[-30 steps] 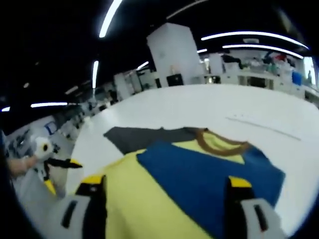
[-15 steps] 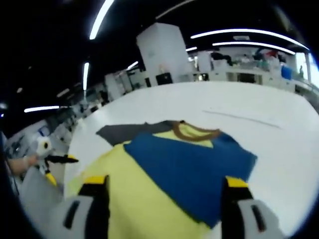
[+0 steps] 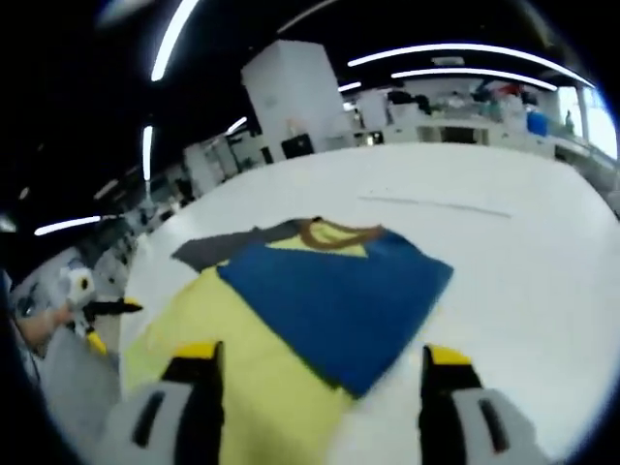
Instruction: Fold the garment on the visible template until the final outline fits inside the template.
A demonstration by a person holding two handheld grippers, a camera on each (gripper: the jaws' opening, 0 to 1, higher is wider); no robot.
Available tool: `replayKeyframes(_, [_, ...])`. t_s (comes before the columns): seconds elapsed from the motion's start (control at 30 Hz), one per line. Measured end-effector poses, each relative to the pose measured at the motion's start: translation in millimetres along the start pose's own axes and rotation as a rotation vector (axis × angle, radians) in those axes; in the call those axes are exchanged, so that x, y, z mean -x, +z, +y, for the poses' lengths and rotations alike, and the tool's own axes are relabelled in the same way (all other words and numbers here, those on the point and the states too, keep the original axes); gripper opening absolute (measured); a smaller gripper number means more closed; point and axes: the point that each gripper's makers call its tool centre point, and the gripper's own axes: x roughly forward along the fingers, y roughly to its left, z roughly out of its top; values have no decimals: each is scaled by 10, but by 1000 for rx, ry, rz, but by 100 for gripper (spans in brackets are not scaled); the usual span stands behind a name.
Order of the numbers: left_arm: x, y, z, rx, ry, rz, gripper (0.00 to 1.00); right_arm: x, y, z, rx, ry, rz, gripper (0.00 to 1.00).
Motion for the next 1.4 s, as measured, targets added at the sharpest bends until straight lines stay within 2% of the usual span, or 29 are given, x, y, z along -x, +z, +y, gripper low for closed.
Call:
replayKeyframes(0.17, [-3, -19, 2, 1, -3, 8, 92, 83, -122, -166, -58, -19, 17, 75])
replayKeyframes(0.3, [-5, -29, 12, 1, -3, 11, 92, 118, -191, -273, -53, -20, 29, 69])
replayKeyframes(0.5, [-5, -34, 7, 1, -2, 14, 92, 133, -218, -253, -60, -27, 44, 52])
replayKeyframes(0.63, [-4, -39, 14, 3, 0, 15, 92, 126, -253, -269, -58, -31, 50, 36])
replayKeyframes(0.83, [-1, -40, 7, 3, 2, 17, 92, 112, -287, -247, -71, -36, 56, 23])
replayKeyframes(1.0, [-6, -55, 28, 3, 3, 20, 92, 83, -317, -277, -87, -34, 62, 16])
replayKeyframes(1.23, [-3, -60, 21, 2, 4, 22, 91, 49, -361, -248, -100, -23, 75, 1])
replayKeyframes(1.4, [-4, -65, 17, 2, 3, 24, 91, 47, -351, -245, -113, -30, 69, 0])
